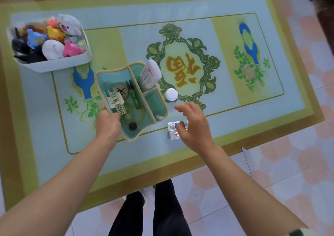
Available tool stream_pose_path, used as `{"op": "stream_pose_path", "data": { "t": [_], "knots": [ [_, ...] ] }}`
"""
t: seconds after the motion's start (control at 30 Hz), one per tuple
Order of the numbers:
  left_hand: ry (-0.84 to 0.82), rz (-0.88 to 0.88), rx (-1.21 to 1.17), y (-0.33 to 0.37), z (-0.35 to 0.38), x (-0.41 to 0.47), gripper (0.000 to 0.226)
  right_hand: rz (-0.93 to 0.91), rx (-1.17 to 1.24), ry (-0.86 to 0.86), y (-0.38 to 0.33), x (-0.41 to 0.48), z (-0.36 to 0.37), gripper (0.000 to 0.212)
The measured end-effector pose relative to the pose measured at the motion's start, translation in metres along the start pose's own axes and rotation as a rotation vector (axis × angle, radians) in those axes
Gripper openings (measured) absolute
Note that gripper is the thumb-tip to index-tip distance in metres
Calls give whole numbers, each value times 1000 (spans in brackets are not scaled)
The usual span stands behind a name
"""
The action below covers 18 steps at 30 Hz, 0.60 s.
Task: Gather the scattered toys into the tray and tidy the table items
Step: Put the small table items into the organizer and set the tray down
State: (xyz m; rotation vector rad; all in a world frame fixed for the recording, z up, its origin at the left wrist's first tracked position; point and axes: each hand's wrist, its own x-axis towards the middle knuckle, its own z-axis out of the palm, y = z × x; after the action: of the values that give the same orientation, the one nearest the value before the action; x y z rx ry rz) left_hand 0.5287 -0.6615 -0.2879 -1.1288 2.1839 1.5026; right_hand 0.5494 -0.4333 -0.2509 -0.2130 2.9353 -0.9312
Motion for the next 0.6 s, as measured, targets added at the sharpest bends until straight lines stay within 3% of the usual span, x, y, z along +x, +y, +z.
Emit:
{"op": "stream_pose_path", "data": {
  "t": [0.13, 0.3, 0.47, 0.6],
  "knots": [
    [-10, 11, 20, 6, 10, -1, 17, 118, -170, -274, 34, -7, 2, 57],
    [-28, 8, 23, 8, 24, -3, 13, 81, -391, -497, 61, -14, 29, 79],
    [-36, 6, 53, 4, 32, -7, 9, 41, -517, -512, 76, -19, 54, 79],
    [-42, 22, 75, 2, 34, -10, 10, 5, -567, -468, 84, -20, 62, 65]
  ]
}}
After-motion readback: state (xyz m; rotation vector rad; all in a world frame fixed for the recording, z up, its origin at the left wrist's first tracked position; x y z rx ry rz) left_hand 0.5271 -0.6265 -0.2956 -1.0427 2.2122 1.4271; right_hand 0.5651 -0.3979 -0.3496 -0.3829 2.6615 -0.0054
